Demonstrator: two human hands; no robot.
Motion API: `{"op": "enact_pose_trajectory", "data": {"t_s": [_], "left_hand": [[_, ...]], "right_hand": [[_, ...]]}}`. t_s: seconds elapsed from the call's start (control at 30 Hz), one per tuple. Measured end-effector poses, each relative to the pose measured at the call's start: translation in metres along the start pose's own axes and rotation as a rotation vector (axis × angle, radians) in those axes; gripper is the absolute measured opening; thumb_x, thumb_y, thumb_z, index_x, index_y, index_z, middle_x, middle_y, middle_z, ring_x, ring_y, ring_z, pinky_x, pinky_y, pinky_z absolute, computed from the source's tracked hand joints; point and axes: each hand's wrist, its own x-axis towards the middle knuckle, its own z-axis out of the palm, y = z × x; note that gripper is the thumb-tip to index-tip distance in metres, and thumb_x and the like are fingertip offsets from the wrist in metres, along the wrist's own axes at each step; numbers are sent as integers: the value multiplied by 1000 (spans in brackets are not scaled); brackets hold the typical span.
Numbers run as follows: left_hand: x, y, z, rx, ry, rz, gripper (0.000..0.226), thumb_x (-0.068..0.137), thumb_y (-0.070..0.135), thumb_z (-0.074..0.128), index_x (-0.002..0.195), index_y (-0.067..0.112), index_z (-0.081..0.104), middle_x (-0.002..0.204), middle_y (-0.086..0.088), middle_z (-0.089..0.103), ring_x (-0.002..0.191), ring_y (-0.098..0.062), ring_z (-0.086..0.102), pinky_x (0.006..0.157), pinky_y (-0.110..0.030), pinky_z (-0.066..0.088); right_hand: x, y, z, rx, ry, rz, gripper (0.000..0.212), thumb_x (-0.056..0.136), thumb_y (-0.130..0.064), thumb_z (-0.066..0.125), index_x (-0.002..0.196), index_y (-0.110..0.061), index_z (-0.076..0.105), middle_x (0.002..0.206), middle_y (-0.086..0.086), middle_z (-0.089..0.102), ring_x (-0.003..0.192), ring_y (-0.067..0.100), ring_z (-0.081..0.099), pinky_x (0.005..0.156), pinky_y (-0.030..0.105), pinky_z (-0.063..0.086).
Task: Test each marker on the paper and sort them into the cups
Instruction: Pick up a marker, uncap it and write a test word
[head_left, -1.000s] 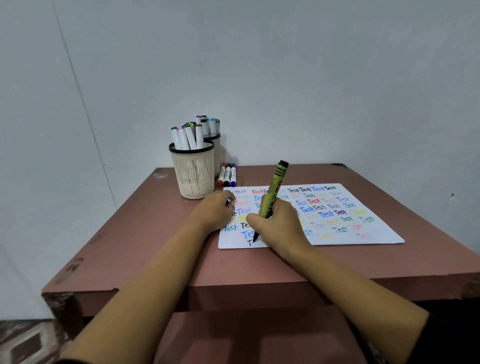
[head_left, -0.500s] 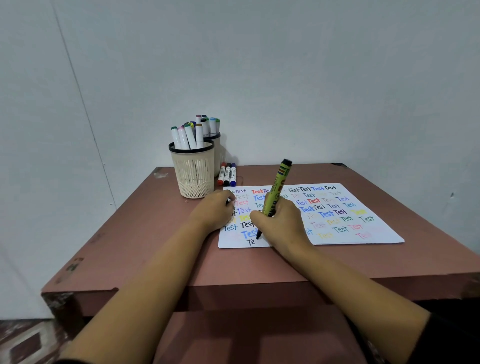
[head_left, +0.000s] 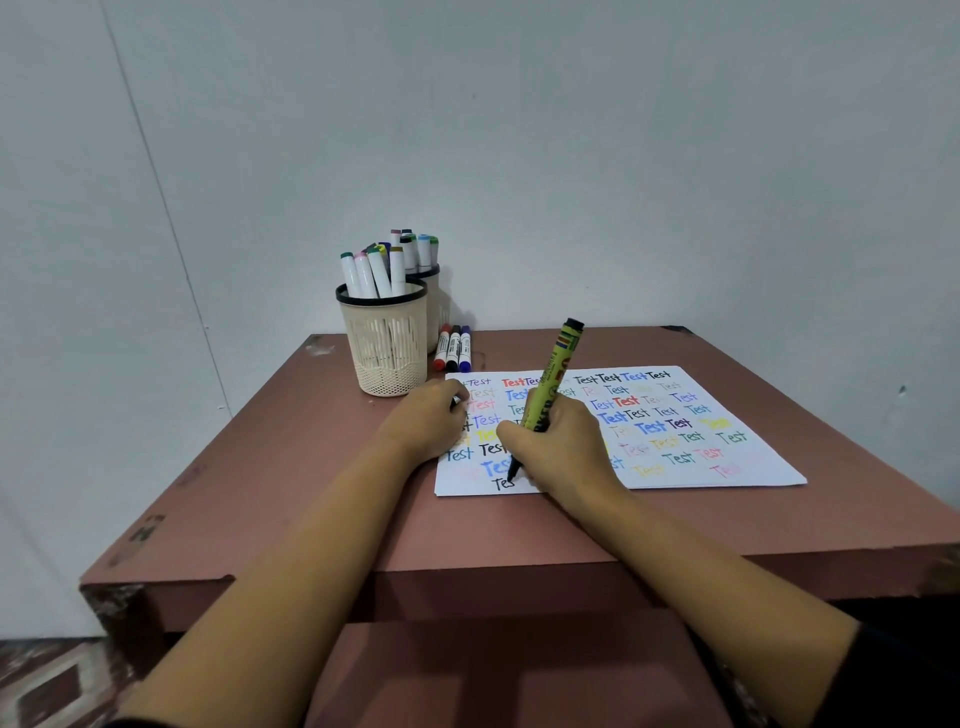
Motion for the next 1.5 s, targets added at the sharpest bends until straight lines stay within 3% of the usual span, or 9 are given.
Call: {"op": "enact_pose_trajectory", "data": {"t_s": [0.2,0.57,0.8,0.9,1.0,1.2,1.37,1.43,1.5], "left_hand": [[0,0,0,-6,-2,-6,28,95,16,44,119,11,57,124,-9,56,111,-22,51,79,-19,30],[-2,2,-2,-3,8,-2,28,95,16,44,118,11,58,123,-10,57,110,-22,52,77,-18,29],[-3,3,-3,-5,15,10,27,96,18,44,118,9,57,122,-11,58,108,-23,53,75,-18,29],[-5,6,-5,-18,34,6,29,97,19,42,120,8,55,123,-13,57,109,-26,52,79,-23,32],[-7,11,-8,-62,93,8,31,98,21,40,123,8,52,122,-14,58,109,-27,53,81,-28,35],[-11,16,-13,-136,238,55,26,98,27,40,112,9,54,93,-11,64,88,-31,57,76,-40,44],[-14,24,-15,-279,262,98,21,96,19,46,109,8,58,69,7,52,65,-13,48,57,-22,30],[-14,27,-15,-323,206,97,27,94,12,44,117,9,57,77,5,54,70,-12,50,60,-14,32],[-13,28,-13,-303,143,109,36,93,10,42,127,9,51,101,-11,61,93,-24,55,73,-18,34]], "right_hand": [[-1,-2,-1,-2,65,-14,37,81,-6,59,59,-14,31,52,-2,33,36,5,38,38,10,30],[2,-1,0,24,25,28,36,80,-10,59,59,-15,30,53,-2,34,54,19,38,53,28,32],[2,1,1,-30,47,-10,36,81,-9,58,59,-15,30,53,-3,33,49,13,31,43,18,28],[7,4,0,81,79,68,36,80,-8,58,59,-15,30,52,-1,32,49,19,34,48,22,35],[10,4,-3,270,99,174,35,85,-10,58,62,-15,31,52,1,34,43,16,31,39,20,30],[8,-3,-6,435,94,233,46,94,-48,47,68,-11,39,51,6,42,29,9,38,34,15,29],[22,-7,-10,417,162,233,50,94,-54,41,62,-16,34,51,-2,33,40,11,32,41,20,24],[32,-7,-11,408,180,219,46,95,-48,43,62,-17,34,50,-4,31,41,10,28,44,23,24],[40,-8,-12,427,167,220,41,96,-38,46,62,-17,34,46,-6,30,35,7,25,40,20,22]]}}
